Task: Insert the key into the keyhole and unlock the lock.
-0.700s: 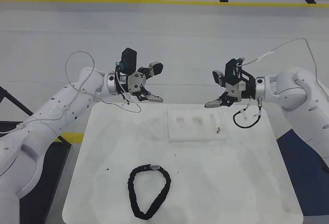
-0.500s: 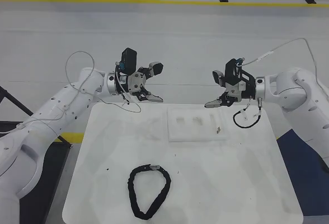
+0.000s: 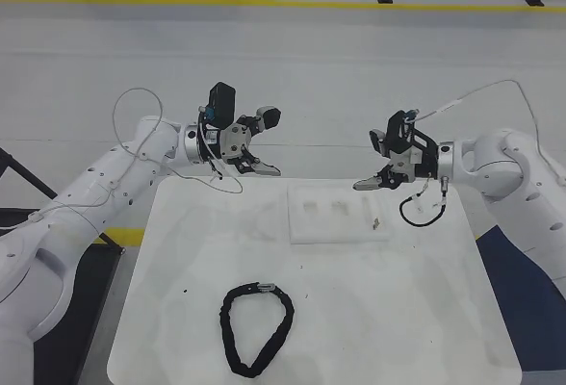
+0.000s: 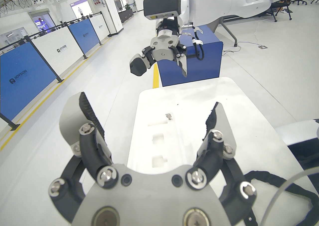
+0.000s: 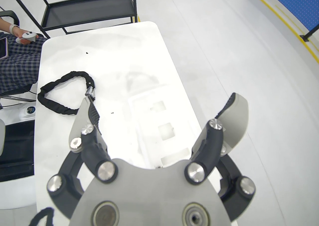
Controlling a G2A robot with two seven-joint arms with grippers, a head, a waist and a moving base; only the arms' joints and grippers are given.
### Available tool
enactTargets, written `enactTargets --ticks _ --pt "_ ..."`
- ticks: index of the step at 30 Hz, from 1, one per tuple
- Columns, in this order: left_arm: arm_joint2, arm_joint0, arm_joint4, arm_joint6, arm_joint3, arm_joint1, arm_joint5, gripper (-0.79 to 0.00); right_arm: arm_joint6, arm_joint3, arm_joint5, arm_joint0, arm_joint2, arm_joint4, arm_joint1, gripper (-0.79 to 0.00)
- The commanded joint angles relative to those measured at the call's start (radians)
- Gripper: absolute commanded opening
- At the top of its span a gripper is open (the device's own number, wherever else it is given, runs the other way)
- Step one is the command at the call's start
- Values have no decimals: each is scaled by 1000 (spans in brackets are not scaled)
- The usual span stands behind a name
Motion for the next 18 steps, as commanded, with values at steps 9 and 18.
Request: enactTargets --ticks 9,18 --pt "0 0 0 0 0 0 0 0 110 57 74 -97 -1 26 16 0" --pt "0 0 0 0 0 0 0 0 191 83 225 -155 8 103 17 0"
